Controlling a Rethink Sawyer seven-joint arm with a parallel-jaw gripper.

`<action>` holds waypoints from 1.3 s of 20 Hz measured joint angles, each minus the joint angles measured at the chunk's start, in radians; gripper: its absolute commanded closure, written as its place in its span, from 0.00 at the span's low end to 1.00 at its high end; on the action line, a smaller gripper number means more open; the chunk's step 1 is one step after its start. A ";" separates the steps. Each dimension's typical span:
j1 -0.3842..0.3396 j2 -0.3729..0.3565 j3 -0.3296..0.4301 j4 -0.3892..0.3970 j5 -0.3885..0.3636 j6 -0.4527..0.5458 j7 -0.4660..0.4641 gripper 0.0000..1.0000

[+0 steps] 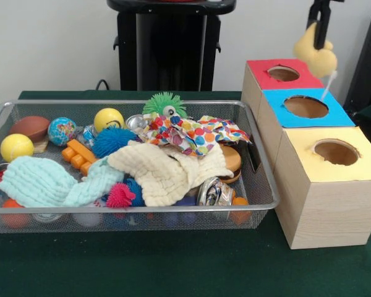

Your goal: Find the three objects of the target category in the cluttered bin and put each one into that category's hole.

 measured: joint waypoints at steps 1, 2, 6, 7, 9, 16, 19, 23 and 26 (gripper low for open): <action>0.008 0.006 0.000 0.000 0.007 -0.006 0.000 1.00; 0.013 0.010 0.000 0.000 0.012 -0.011 0.000 1.00; 0.045 0.045 0.000 0.002 0.053 -0.055 0.000 1.00; 0.049 0.050 -0.001 0.003 0.060 -0.063 0.000 1.00; 0.065 0.060 -0.007 0.010 0.076 -0.080 0.000 1.00; 0.090 0.024 -0.041 0.071 0.079 -0.082 0.000 1.00; 0.097 0.001 -0.060 0.097 0.078 -0.082 0.000 1.00; 0.109 -0.054 -0.104 0.139 0.076 -0.079 0.000 1.00; 0.131 -0.102 -0.145 0.159 0.073 -0.072 0.000 1.00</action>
